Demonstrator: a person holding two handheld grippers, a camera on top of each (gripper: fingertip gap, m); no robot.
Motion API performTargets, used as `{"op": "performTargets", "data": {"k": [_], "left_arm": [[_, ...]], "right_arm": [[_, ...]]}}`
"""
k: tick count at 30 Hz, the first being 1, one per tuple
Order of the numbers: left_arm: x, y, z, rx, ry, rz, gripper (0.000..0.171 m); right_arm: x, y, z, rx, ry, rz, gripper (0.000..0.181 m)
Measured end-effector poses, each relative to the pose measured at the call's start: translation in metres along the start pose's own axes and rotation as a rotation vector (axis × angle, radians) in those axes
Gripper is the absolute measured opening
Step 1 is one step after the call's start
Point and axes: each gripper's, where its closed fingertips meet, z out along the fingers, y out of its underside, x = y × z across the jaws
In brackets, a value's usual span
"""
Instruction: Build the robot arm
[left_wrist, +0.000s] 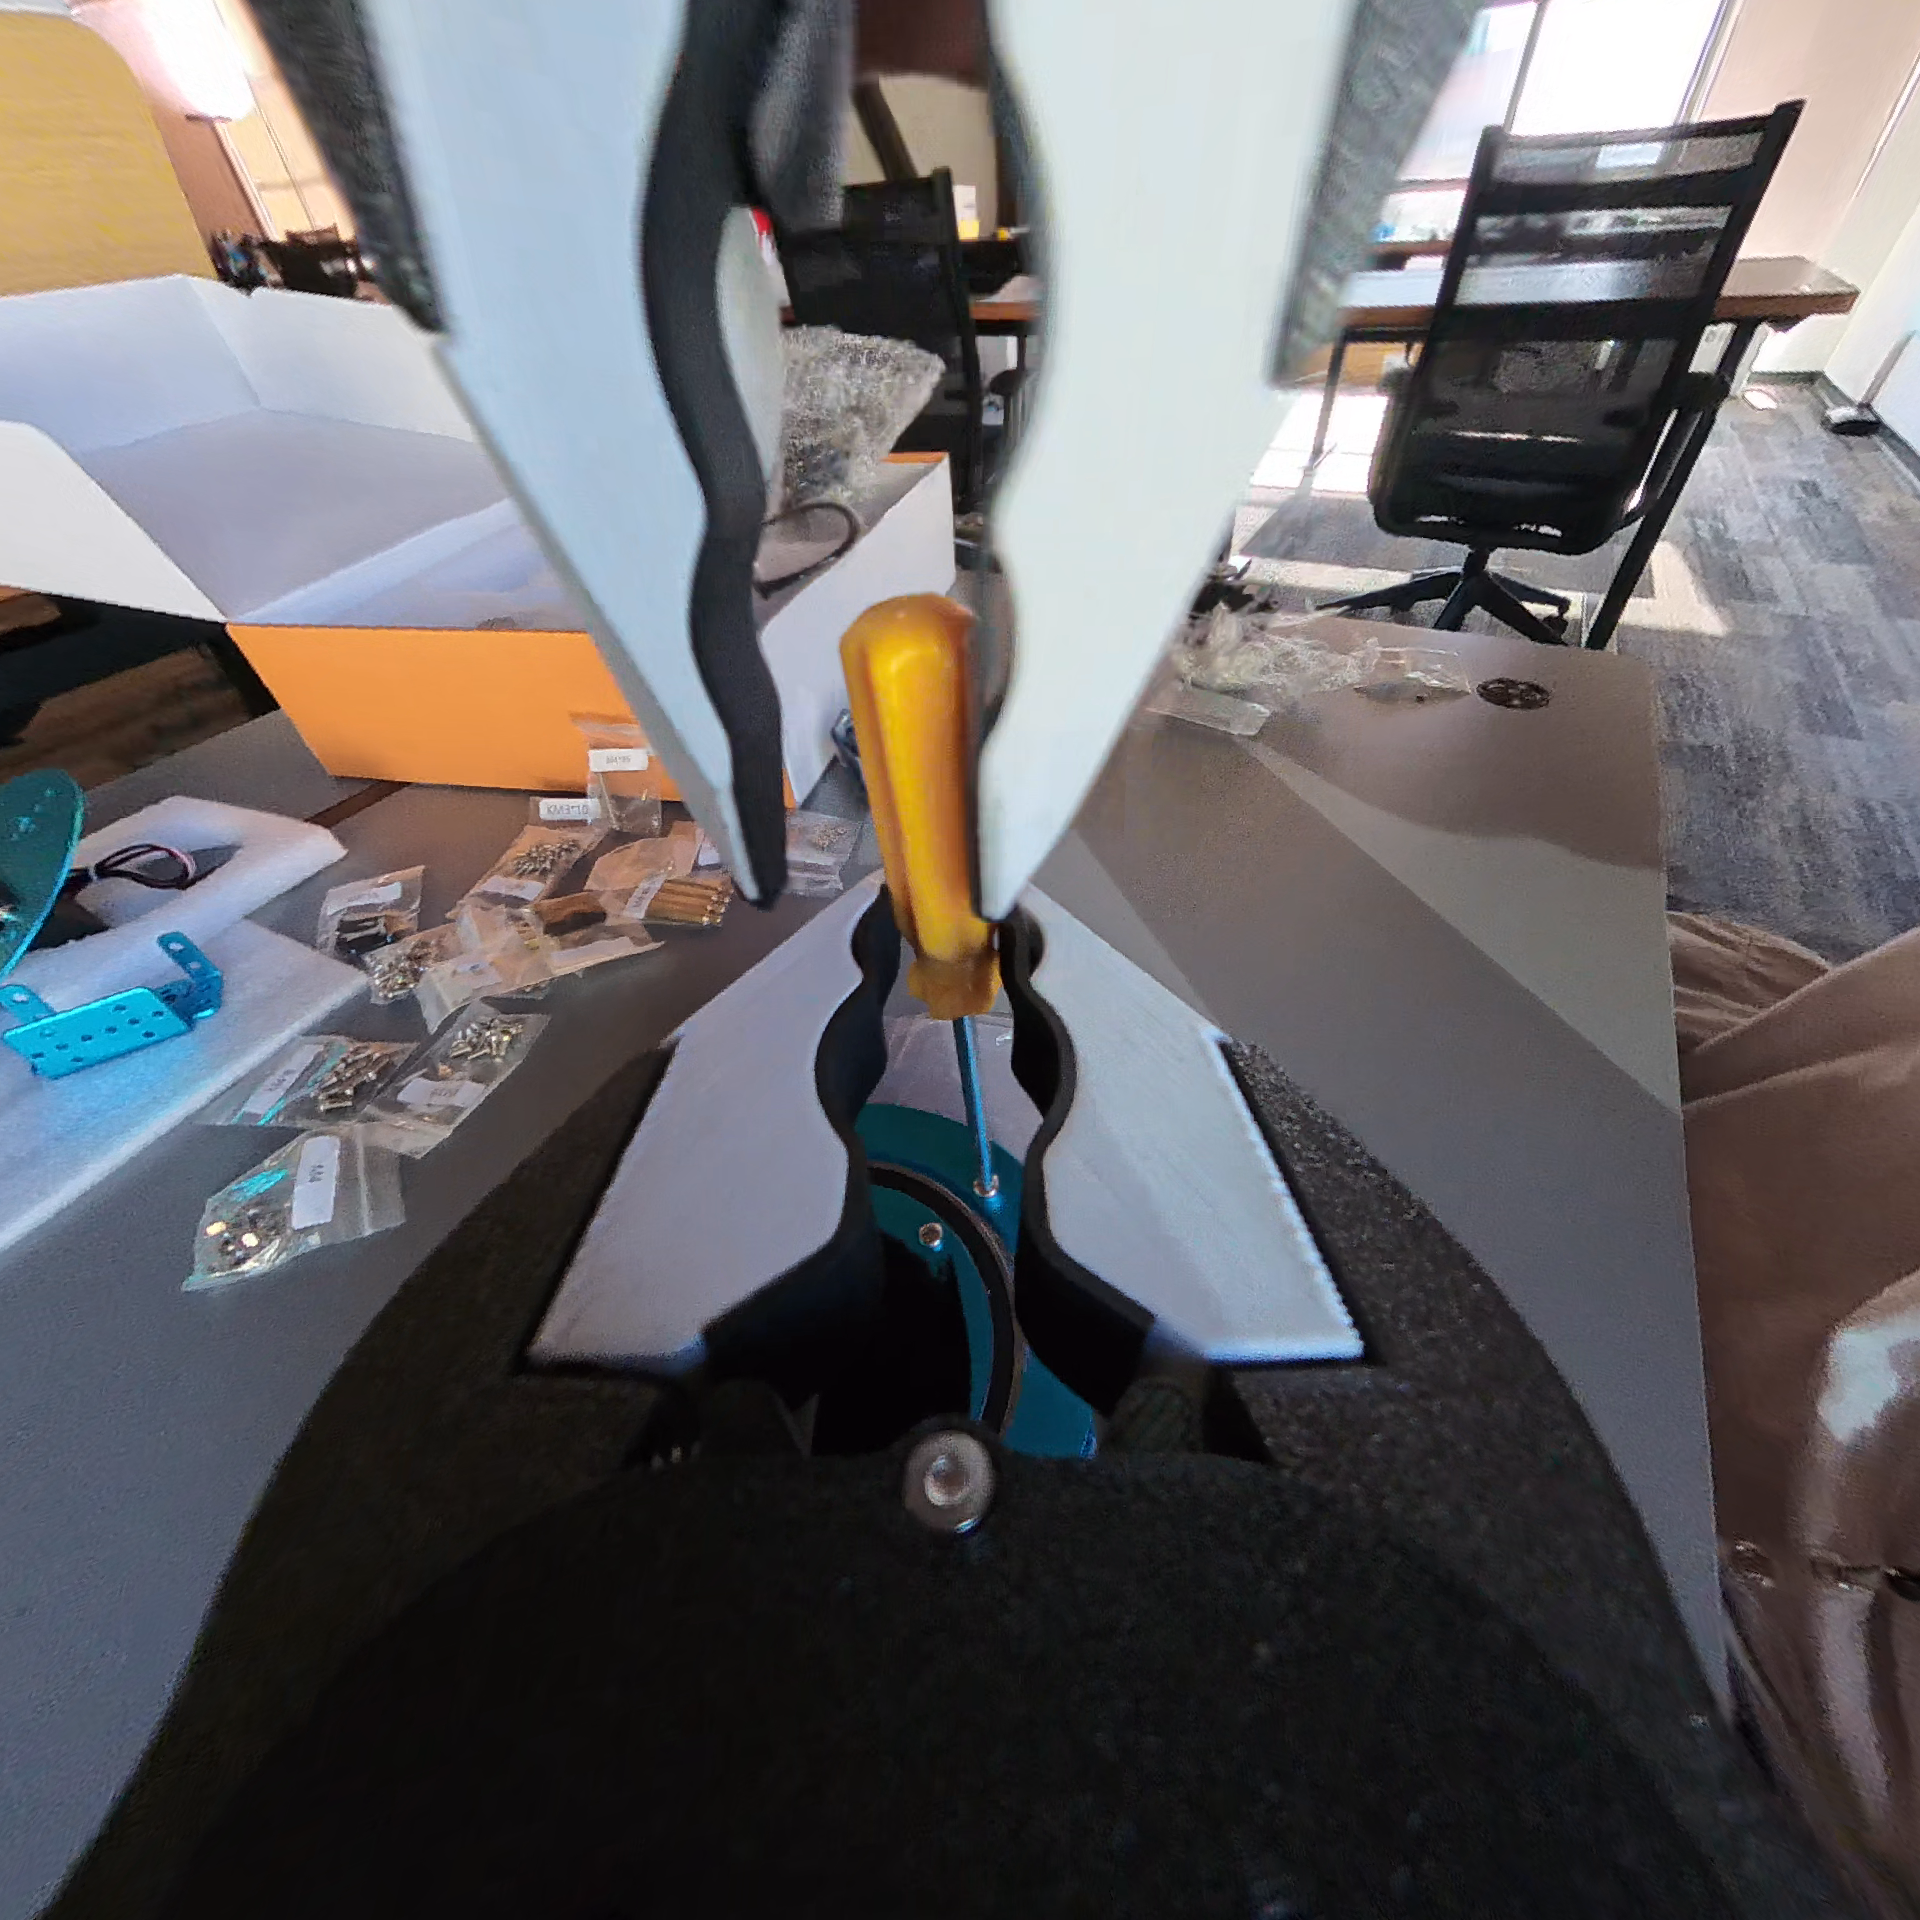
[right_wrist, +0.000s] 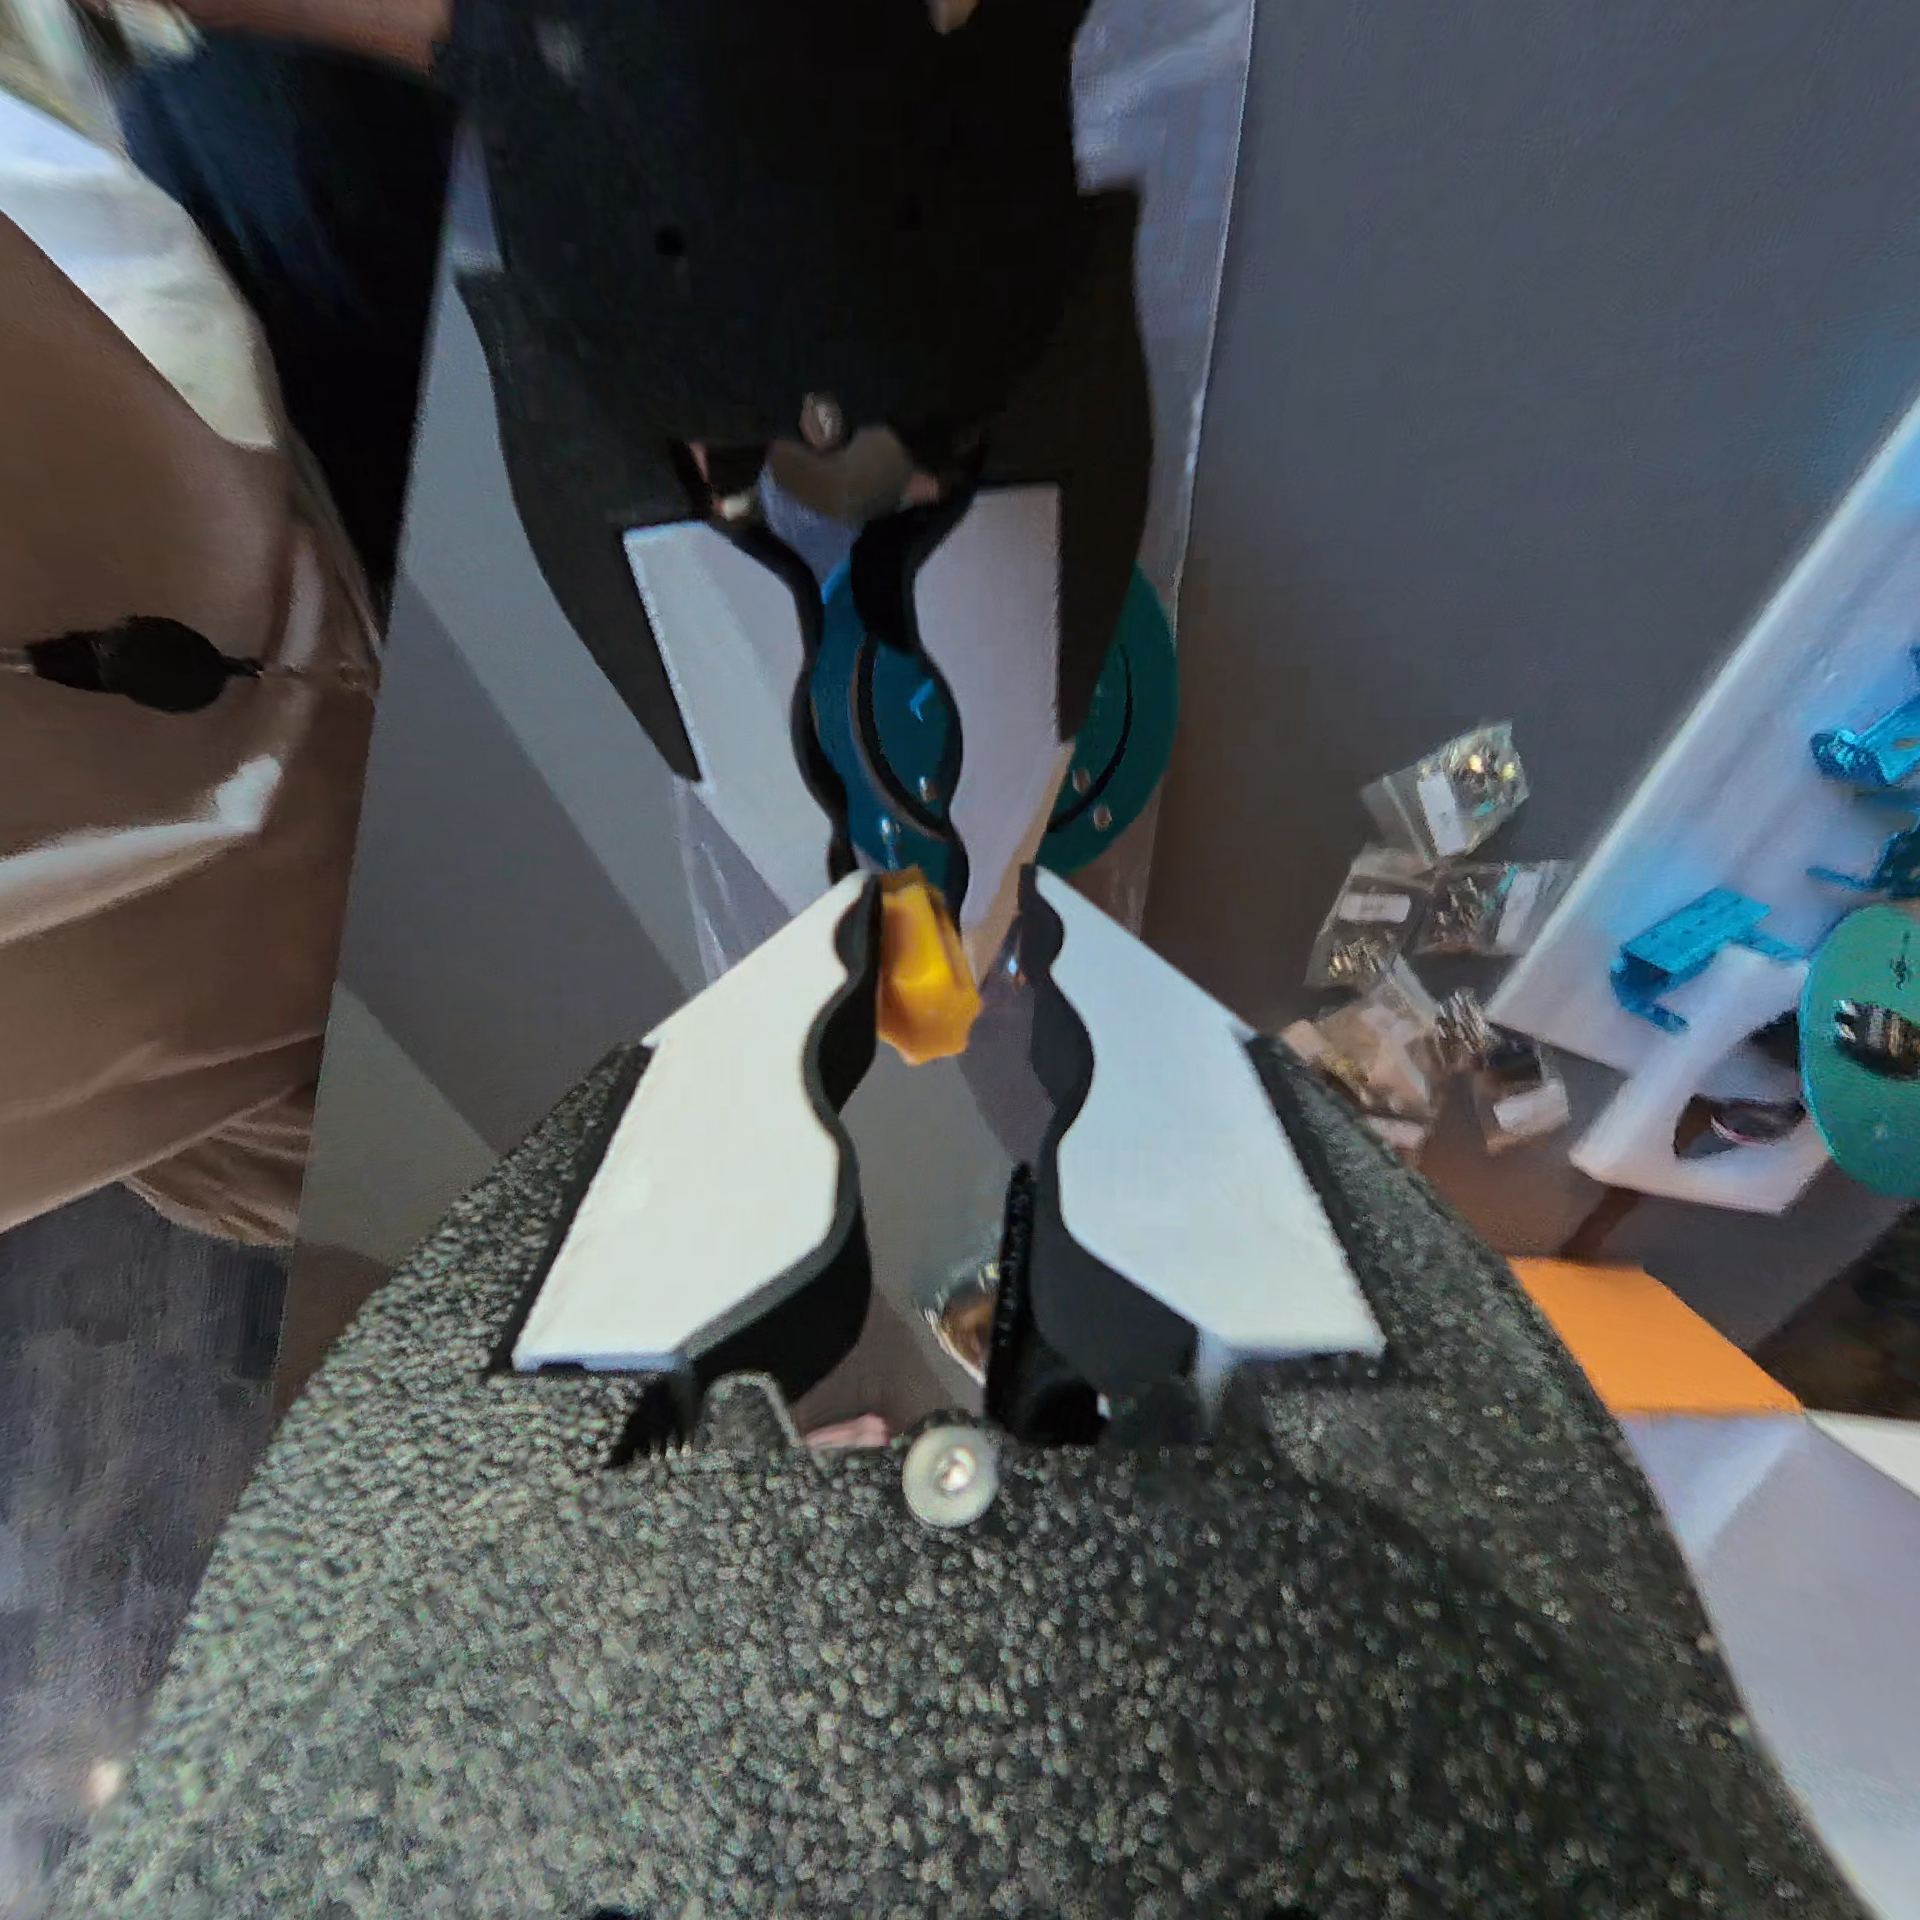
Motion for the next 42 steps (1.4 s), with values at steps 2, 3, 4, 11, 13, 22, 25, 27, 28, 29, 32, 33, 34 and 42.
{"op": "performTargets", "data": {"k": [2, 3, 4, 11, 13, 22, 25, 27, 28, 29, 32, 33, 34, 42], "left_arm": [[0.0, 0.0, 0.0, -0.004, -0.007, -0.001, 0.018], [-0.001, 0.0, 0.001, -0.004, -0.01, -0.002, 0.018], [-0.001, 0.0, 0.003, -0.003, -0.018, -0.002, 0.018], [0.005, 0.0, -0.001, -0.001, 0.02, 0.027, 0.018], [0.005, 0.0, -0.002, 0.005, 0.027, 0.027, 0.018], [0.002, 0.0, -0.003, 0.031, 0.042, -0.011, 0.017], [0.0, 0.0, -0.002, 0.032, 0.028, -0.018, 0.018], [-0.002, 0.0, -0.003, 0.03, 0.023, -0.028, 0.018], [-0.005, 0.001, -0.003, 0.028, 0.01, -0.035, 0.018], [-0.007, 0.001, -0.002, 0.025, 0.0, -0.051, 0.018], [-0.017, 0.004, -0.003, 0.013, -0.041, -0.076, 0.019], [-0.016, 0.004, -0.004, 0.016, -0.035, -0.076, 0.018], [-0.013, 0.003, -0.004, 0.022, -0.019, -0.071, 0.018], [-0.001, 0.002, -0.003, 0.028, 0.028, -0.028, 0.015]], "right_arm": [[-0.007, -0.005, 0.0, 0.077, -0.084, 0.053, 0.006], [-0.005, -0.004, 0.002, 0.071, -0.1, 0.116, 0.0], [-0.005, 0.001, 0.006, 0.034, -0.119, 0.168, 0.0], [-0.016, -0.005, -0.01, 0.06, -0.131, -0.014, 0.051], [-0.01, -0.005, -0.018, 0.157, -0.137, -0.086, 0.05], [-0.01, -0.009, -0.03, 1.114, -0.412, 0.04, 0.039], [-0.008, -0.012, -0.022, 1.156, -0.346, 0.061, 0.019], [-0.004, -0.011, -0.017, 1.13, -0.256, 0.091, 0.018], [-0.001, -0.01, -0.014, 1.098, -0.194, 0.116, 0.017], [0.003, -0.009, -0.013, 1.063, -0.131, 0.165, 0.017], [0.019, -0.011, -0.008, 0.991, 0.139, 0.423, 0.016], [0.021, -0.01, -0.008, 0.983, 0.238, 0.527, 0.017], [0.02, -0.009, -0.009, 0.975, 0.344, 0.588, 0.018], [0.002, -0.021, -0.026, 1.05, 0.369, 0.426, 0.032]]}}
